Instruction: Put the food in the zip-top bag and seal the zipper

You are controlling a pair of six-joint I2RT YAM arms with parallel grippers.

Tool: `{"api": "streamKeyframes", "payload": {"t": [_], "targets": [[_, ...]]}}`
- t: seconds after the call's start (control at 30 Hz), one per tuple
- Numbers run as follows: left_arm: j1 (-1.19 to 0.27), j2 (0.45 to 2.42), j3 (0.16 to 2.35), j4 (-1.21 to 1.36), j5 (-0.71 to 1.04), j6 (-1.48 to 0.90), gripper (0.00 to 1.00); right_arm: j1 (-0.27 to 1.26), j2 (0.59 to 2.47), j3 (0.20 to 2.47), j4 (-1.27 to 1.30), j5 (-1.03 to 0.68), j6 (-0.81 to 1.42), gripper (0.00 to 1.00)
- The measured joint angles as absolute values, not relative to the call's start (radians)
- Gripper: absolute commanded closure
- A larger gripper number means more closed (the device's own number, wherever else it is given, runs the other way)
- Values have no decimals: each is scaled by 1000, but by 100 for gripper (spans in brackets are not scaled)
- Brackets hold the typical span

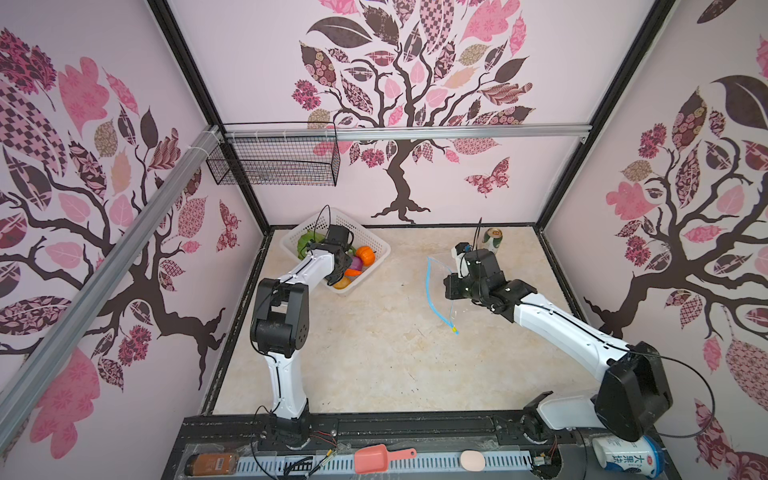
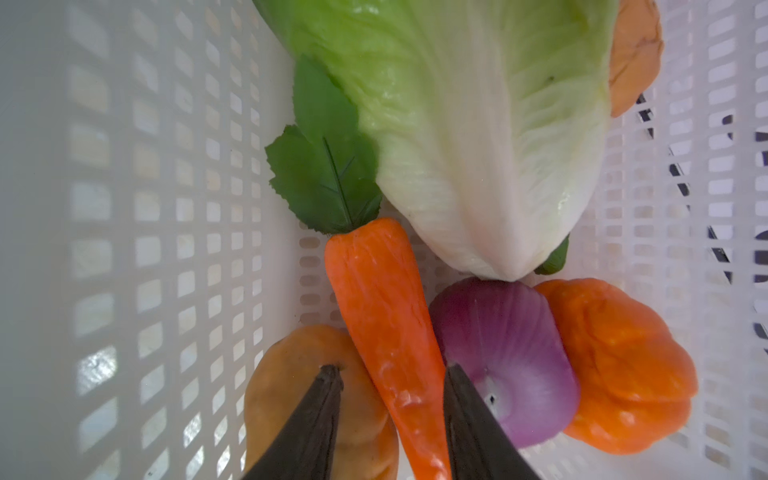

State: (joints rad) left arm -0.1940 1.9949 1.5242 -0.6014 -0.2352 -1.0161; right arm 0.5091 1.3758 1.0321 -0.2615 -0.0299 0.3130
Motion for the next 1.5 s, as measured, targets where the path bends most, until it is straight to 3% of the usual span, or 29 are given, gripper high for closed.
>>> {"api": "streamKeyframes", "payload": {"t": [0.3, 0.93, 1.3, 1.5], "targets": [[-189, 2073, 1577, -573, -233, -1020, 47, 509, 1376, 1032, -269, -28, 305, 100], [-184, 2061, 1553, -570, -149, -1039, 45, 509, 1375, 1032, -273, -15, 287, 100], [-190, 2016, 1509, -646, -135, -1042, 55, 509, 1375, 1033, -273, -15, 287, 100], [-195, 2025, 1515, -677, -179, -985, 55, 509, 1375, 1033, -274, -10, 285, 100]]}}
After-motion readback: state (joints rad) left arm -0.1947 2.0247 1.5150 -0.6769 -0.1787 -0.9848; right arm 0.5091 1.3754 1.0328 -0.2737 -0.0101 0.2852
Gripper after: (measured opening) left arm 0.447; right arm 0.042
